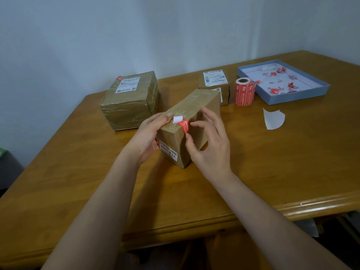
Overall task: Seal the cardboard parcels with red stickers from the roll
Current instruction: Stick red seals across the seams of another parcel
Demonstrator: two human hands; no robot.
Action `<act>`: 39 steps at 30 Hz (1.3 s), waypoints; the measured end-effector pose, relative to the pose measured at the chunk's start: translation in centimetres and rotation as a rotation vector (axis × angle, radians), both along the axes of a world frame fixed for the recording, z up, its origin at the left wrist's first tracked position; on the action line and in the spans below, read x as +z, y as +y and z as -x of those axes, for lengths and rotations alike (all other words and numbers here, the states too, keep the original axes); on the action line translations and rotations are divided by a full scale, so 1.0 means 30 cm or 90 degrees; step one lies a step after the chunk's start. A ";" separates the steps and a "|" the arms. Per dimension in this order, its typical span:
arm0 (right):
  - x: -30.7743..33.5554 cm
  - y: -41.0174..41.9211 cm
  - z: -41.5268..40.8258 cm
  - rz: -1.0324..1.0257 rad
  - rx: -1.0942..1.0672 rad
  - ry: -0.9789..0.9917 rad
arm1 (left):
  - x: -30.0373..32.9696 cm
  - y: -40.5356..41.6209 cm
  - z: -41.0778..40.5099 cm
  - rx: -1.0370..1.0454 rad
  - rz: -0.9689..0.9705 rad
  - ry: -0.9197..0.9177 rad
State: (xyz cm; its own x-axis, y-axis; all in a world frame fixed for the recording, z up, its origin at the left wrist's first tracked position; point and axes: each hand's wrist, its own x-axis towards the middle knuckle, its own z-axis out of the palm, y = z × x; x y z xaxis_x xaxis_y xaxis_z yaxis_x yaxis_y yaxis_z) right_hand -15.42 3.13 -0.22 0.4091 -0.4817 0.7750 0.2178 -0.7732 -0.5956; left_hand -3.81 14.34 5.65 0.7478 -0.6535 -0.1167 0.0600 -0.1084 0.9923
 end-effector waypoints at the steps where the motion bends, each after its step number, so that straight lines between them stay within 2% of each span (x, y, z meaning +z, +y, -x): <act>1: 0.001 0.000 0.000 -0.004 0.003 0.000 | 0.001 0.000 0.001 0.000 0.000 0.000; 17: -0.005 -0.006 0.005 -0.003 0.073 0.033 | -0.007 0.002 -0.010 -0.010 0.002 0.004; 21: -0.011 -0.011 -0.002 -0.027 0.067 0.011 | -0.005 -0.002 -0.007 -0.012 0.010 0.009; 29: -0.017 0.003 -0.007 0.015 0.042 0.010 | -0.005 0.002 -0.017 -0.014 0.005 0.012; 39: -0.014 0.009 -0.011 -0.028 0.053 0.016 | 0.007 0.005 -0.023 -0.018 -0.008 0.004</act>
